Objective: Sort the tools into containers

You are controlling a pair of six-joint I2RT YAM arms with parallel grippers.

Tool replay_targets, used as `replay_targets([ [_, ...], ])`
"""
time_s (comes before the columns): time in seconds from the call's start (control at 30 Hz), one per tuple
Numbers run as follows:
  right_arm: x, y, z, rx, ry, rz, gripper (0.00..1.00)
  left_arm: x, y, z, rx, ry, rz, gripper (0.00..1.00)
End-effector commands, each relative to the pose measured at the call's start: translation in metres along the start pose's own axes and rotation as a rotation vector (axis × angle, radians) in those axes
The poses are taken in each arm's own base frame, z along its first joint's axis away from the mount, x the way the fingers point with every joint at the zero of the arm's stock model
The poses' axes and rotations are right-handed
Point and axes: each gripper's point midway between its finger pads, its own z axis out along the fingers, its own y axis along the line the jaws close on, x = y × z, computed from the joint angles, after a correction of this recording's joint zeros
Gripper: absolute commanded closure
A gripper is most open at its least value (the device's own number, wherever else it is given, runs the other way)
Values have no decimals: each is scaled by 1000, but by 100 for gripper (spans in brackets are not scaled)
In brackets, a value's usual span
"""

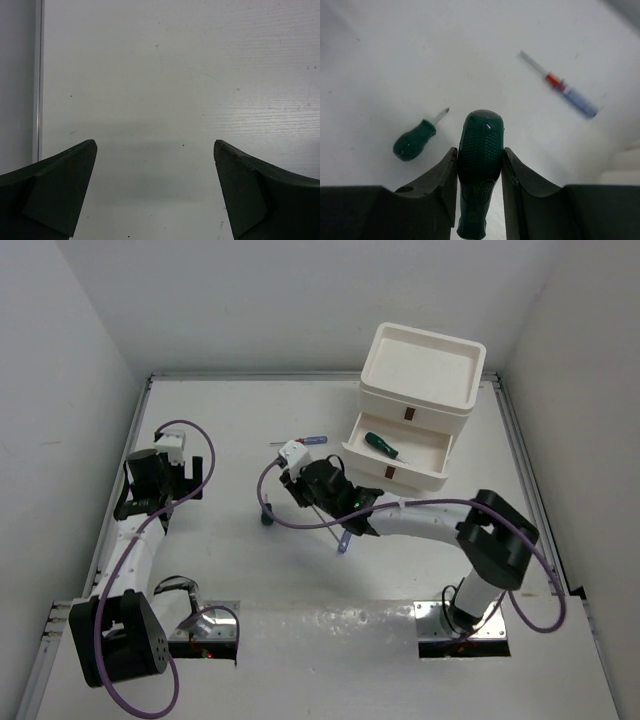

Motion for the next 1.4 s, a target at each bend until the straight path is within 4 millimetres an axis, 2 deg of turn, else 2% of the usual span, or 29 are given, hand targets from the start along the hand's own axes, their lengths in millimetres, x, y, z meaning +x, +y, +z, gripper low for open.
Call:
replay_targets([
  [0.0, -102, -6, -38, -82, -165, -358, 100, -11, 4, -2, -15, -49, 5, 0],
  [0.03, -121, -18, -46, -47, -180, -499, 100, -11, 5, -2, -17, -48, 7, 0],
  [0.07, -122, -28, -53, -20, -149, -582, 100, -10, 5, -2, -19, -47, 5, 0],
  [0.1, -129, -54, -58, 66, -120, -705, 100, -11, 5, -2, -19, -47, 4, 0],
  [0.13, -129, -67, -59, 101, -97, -755, 100, -10, 5, -2, -17, -45, 5, 0],
  [0.17, -125, -99, -61, 154, -54, -785, 100, -11, 5, -2, -20, -47, 5, 0],
  [0.23, -120, -126, -59, 138, -33, -831, 100, -9, 6, -2, -23, -43, 7, 0],
  [0.27, -107, -158, -58, 153, 19, -818, 100, -10, 5, -2, -22, -44, 7, 0],
  [0.37, -94, -192, -54, 194, 54, -916, 100, -10, 4, -2, -12, -49, 6, 0],
  [0.4, -80, -197, -53, 191, 88, -998, 100, -11, 3, -1, -11, -50, 7, 0],
  [0.5, -75, -209, -50, 193, 117, -1069, 100, -8, 2, 1, -4, -36, 4, 0],
  [0.7, -67, -210, -28, 82, 108, -1020, 100, -6, 3, 3, -7, -22, 3, 0],
  [0.77, -57, -211, -19, 66, 127, -1001, 100, -6, 4, 2, -12, -22, 3, 0],
  [0.83, -58, -219, -18, 92, 100, -949, 100, -7, 4, 2, -13, -27, 5, 0],
  [0.93, -56, -217, -18, 83, 56, -890, 100, -6, 4, 2, -11, -24, 5, 0],
  [1.07, -42, -218, -19, 96, 75, -855, 100, -3, 3, 4, -5, -16, 4, 0],
  [1.1, -48, -222, -21, 130, 56, -844, 100, -4, 3, 4, -7, -17, 5, 0],
  [1.17, -50, -222, -26, 152, 31, -824, 88, -4, 2, 4, -4, -15, 6, 0],
  [1.2, -55, -222, -28, 164, 12, -823, 78, -4, 2, 3, -4, -17, 6, 0],
  [1.23, -57, -223, -31, 170, 6, -814, 54, -4, 2, 3, -3, -18, 6, 0],
  [1.33, -75, -227, -44, 216, -20, -788, 27, -4, 1, 3, 3, -18, 8, 0],
  [1.37, -86, -230, -52, 242, -40, -783, 21, -4, 1, 3, 4, -18, 6, 0],
])
